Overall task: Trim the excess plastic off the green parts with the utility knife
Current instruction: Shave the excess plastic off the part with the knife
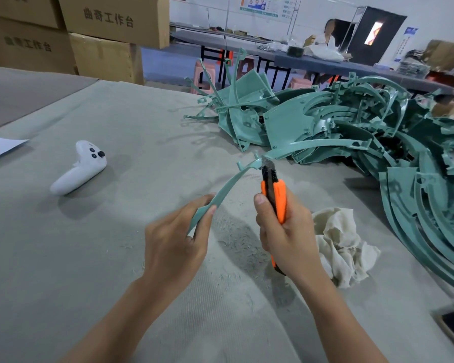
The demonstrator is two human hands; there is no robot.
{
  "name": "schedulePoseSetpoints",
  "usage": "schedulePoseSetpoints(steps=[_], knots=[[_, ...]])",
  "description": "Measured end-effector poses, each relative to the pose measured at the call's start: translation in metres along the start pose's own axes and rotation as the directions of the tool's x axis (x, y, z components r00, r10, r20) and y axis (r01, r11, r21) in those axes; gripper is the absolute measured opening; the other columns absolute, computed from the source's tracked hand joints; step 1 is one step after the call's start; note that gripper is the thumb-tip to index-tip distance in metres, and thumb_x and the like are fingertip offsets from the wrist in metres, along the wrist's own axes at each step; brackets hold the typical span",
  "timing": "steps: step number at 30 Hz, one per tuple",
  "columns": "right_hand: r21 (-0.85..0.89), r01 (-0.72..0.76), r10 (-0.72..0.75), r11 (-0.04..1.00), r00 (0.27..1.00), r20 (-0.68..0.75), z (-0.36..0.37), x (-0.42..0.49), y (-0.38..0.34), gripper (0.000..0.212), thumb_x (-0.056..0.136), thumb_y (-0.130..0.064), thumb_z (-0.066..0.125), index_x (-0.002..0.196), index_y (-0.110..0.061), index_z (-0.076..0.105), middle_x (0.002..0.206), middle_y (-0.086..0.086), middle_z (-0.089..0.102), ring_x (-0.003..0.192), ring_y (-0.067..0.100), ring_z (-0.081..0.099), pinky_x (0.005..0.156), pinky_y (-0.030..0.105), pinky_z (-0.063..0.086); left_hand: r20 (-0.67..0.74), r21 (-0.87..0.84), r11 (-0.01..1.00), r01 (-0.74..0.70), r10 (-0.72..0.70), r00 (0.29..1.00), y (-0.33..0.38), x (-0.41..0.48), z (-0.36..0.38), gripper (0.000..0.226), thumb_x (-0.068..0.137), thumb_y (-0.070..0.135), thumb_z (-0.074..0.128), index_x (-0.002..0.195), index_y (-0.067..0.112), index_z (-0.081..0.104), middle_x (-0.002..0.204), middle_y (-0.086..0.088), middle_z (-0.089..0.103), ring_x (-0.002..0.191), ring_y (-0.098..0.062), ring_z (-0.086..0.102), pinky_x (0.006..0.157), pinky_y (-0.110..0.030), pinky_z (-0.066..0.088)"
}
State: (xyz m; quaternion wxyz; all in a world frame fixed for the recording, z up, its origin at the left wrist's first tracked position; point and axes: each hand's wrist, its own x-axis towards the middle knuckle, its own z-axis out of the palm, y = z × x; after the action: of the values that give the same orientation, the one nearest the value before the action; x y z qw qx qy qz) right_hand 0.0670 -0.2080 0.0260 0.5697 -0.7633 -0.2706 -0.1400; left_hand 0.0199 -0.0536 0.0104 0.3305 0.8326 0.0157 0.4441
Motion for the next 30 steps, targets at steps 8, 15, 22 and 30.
schedulePoseSetpoints(steps=[8,15,22,30], knots=[[0.011,-0.035,0.035,0.999,0.999,0.001,-0.001,0.0013,-0.0004,0.022,0.096,-0.044,0.051,0.074,-0.045,0.046,0.057,-0.003,0.035,0.043,0.019,0.031,0.038,0.034,0.03,0.01,0.019,1.0,0.007,-0.007,1.0,0.0013,0.0008,-0.0017,0.032,0.09,0.027,0.05,0.095,0.009,0.076,0.066,0.005,0.071,0.084,-0.002,0.052,0.072,0.012,0.025],[0.015,-0.031,0.03,0.999,0.999,0.031,0.0023,0.0005,-0.0021,0.024,0.097,-0.044,0.05,0.074,-0.043,0.044,0.057,-0.003,0.034,0.043,0.015,0.03,0.04,0.028,0.029,0.001,0.001,0.999,0.036,-0.036,0.999,0.0007,0.0002,-0.0027,0.032,0.09,0.028,0.05,0.095,0.01,0.076,0.064,0.007,0.069,0.078,0.01,0.044,0.07,0.012,0.025],[0.042,-0.032,0.03,0.999,0.998,0.055,0.0049,-0.0008,-0.0051,0.023,0.095,-0.046,0.051,0.074,-0.042,0.044,0.057,0.004,0.034,0.043,0.023,0.03,0.038,0.033,0.029,0.003,0.001,1.0,0.022,-0.022,1.0,-0.0001,0.0018,-0.0022,0.031,0.089,0.027,0.051,0.096,0.01,0.076,0.066,0.008,0.069,0.078,0.006,0.048,0.069,0.011,0.026],[0.091,-0.032,0.023,0.995,0.995,0.099,0.0006,-0.0025,-0.007,0.023,0.095,-0.044,0.052,0.073,-0.041,0.044,0.057,-0.008,0.033,0.043,0.012,0.029,0.041,0.027,0.029,-0.023,0.002,1.0,0.016,-0.016,1.0,-0.002,-0.0003,-0.0005,0.03,0.089,0.027,0.052,0.096,0.011,0.076,0.069,0.009,0.071,0.08,0.011,0.047,0.071,0.012,0.026]])
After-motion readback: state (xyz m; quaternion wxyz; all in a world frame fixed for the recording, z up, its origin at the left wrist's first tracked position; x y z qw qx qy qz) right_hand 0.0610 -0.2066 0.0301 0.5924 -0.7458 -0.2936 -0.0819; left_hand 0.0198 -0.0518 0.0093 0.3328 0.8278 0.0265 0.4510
